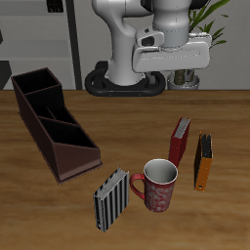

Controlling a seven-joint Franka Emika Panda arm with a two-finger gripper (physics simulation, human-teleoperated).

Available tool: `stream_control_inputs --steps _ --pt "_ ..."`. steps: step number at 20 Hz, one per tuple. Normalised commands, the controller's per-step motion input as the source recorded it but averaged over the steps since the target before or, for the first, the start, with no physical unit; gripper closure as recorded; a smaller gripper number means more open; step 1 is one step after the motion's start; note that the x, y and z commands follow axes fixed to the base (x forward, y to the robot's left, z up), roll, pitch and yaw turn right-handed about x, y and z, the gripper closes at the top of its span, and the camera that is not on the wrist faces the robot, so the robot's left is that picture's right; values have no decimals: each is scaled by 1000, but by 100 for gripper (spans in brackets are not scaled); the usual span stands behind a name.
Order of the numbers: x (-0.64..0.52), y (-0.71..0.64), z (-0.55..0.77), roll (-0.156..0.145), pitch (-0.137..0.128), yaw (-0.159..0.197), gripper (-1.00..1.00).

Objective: Place the orange book into the right desk caddy's back compartment

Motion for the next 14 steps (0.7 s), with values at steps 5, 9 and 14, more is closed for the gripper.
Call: stream_control_inputs --steps 5,9,14 --pt "295 328 58 -19 -22 13 -100" --pt "314 302 5 -14 19 -44 -100" --pt "189 385 -147 3 -14 -6 -100"
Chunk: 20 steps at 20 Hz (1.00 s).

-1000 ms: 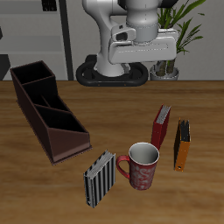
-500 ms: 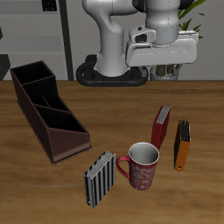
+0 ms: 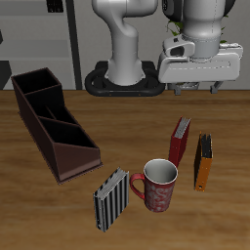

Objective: Place the orange book into the right desk caddy's back compartment

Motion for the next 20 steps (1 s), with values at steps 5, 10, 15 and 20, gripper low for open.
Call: stream_control_inputs --steps 5,10,15,20 --pt "151 322 -285 26 6 -2 -100" --pt "115 161 -310 9 -6 14 -100" --pt "112 85 -325 5 -21 8 -100" --pt "133 46 -348 -4 4 20 -100"
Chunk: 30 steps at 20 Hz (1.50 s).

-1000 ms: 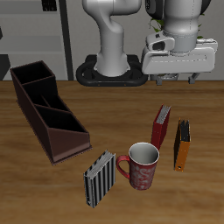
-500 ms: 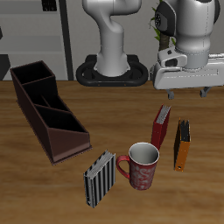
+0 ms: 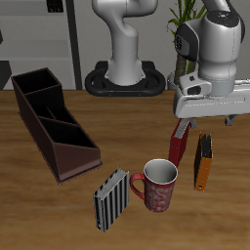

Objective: Place the orange book into the right desk caddy's back compartment

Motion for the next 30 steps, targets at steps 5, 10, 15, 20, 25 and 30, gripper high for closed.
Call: stream_control_inputs --steps 5,10,15,20,25,30 --pt "19 97 -250 29 11 -2 -100" --pt "86 7 -406 4 47 -15 -100" --pt "114 -29 -404 -10 56 -18 -100" --pt "83 -34 -367 2 53 -23 -100" --pt "-11 21 -165 17 16 4 100" --pt "9 -41 75 -2 -11 2 100"
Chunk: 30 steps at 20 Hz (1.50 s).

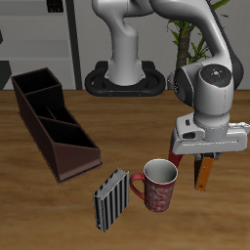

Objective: Place the orange book into the right desk caddy's back compartment

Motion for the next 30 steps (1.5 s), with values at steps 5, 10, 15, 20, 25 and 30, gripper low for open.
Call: stream_control_inputs --steps 5,10,15,20,25,30 --pt "-84 59 384 15 -48 0 100" --pt "-220 121 709 27 -95 10 100" --pt "-229 88 611 29 -82 24 100" --pt "-296 12 603 25 -71 44 100" --pt "-299 -71 515 15 -37 36 100" --pt "-384 -194 444 26 -55 82 100"
